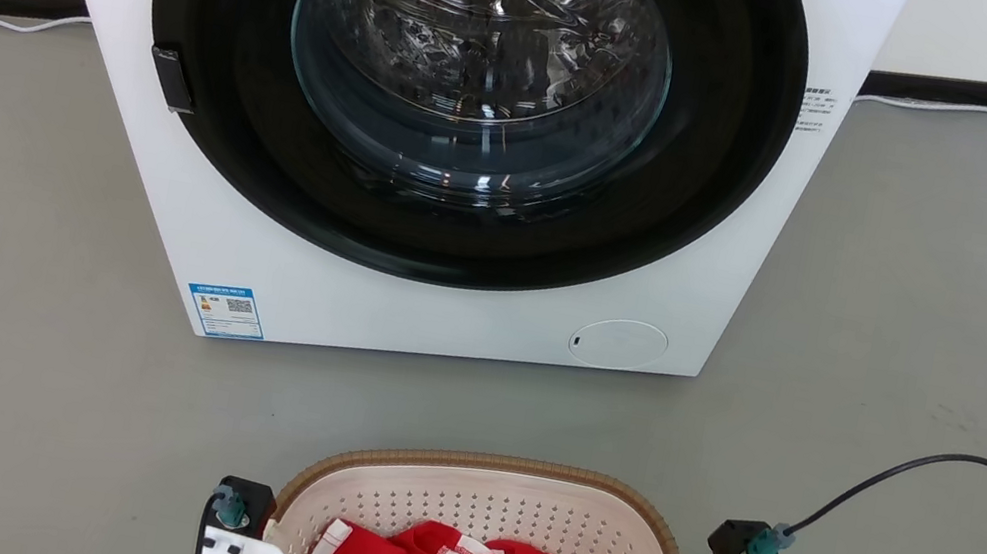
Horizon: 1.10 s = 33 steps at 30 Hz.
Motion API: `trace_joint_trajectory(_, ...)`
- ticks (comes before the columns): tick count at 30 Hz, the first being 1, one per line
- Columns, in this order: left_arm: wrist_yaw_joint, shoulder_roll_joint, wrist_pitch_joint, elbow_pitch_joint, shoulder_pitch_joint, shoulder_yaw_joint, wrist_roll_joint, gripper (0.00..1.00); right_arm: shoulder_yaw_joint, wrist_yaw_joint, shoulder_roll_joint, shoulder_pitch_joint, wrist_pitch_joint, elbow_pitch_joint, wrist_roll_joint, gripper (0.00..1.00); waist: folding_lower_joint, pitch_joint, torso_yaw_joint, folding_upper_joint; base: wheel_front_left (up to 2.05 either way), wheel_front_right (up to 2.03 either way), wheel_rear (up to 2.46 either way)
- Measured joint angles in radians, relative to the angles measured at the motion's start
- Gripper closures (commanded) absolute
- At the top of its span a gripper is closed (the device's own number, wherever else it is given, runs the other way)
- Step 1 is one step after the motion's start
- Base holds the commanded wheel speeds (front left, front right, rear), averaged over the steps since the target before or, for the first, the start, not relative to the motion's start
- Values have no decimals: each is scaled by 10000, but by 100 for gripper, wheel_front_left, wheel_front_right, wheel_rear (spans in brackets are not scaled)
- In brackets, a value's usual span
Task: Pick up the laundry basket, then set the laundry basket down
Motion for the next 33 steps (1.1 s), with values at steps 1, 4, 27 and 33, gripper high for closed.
trace_joint_trajectory(1, 0, -2, 27, 0, -3, 0, 0, 100, 12, 0, 0, -11, 0, 10, 13, 100, 0, 3, -3, 0, 0, 0, 0)
trace_joint_trajectory(4, -2, -4, 29, 0, -16, -2, -2, 100, 54, 0, 2, -26, 0, 29, 50, 100, 0, 8, -4, 0, 0, 0, 0)
trace_joint_trajectory(27, 121, 8, 236, -171, -578, -8, -82, 100, 174, 2, 17, -620, -121, 274, 314, 100, 0, 782, 39, 0, 0, 0, 0)
trace_joint_trajectory(33, 431, 44, 274, -376, -1138, -13, -63, 100, 161, 2, 12, -1136, -468, 385, 314, 100, 0, 1504, 76, 0, 0, 0, 0)
